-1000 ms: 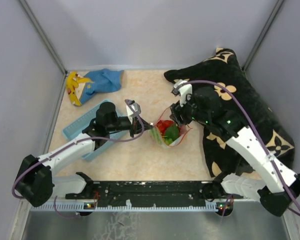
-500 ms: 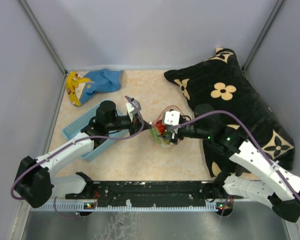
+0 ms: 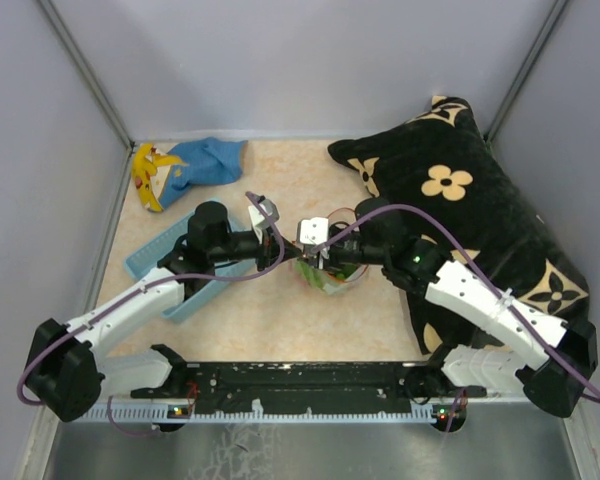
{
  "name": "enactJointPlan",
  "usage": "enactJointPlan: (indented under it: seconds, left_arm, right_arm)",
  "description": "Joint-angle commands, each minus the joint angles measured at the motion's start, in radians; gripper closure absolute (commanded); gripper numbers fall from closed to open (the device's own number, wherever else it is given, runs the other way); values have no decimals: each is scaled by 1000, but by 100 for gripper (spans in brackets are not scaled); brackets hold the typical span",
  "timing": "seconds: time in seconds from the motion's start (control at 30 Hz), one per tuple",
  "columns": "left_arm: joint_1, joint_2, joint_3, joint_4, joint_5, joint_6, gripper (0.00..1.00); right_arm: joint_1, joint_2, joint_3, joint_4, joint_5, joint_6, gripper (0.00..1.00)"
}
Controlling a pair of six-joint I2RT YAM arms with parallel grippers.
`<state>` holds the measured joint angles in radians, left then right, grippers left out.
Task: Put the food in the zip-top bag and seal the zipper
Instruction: Zip the zipper food storage bag at the center of the board.
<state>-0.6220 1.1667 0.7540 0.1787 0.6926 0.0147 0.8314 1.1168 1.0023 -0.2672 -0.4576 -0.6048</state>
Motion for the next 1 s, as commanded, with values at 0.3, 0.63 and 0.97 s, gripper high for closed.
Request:
enactJointPlan:
  seconds: [0.3, 0.63, 0.97]
  left_arm:
    - [-3, -42, 9, 42, 39, 6, 100]
    - [-5, -55, 0, 44, 37, 21, 100]
    - [-4, -60, -16, 51, -1, 33, 100]
  right_arm:
    - [5, 11, 59, 99, 48, -53, 56]
    - [-18, 61, 93, 38, 17, -63, 75]
    - [-86, -11, 84, -45, 30, -68, 100]
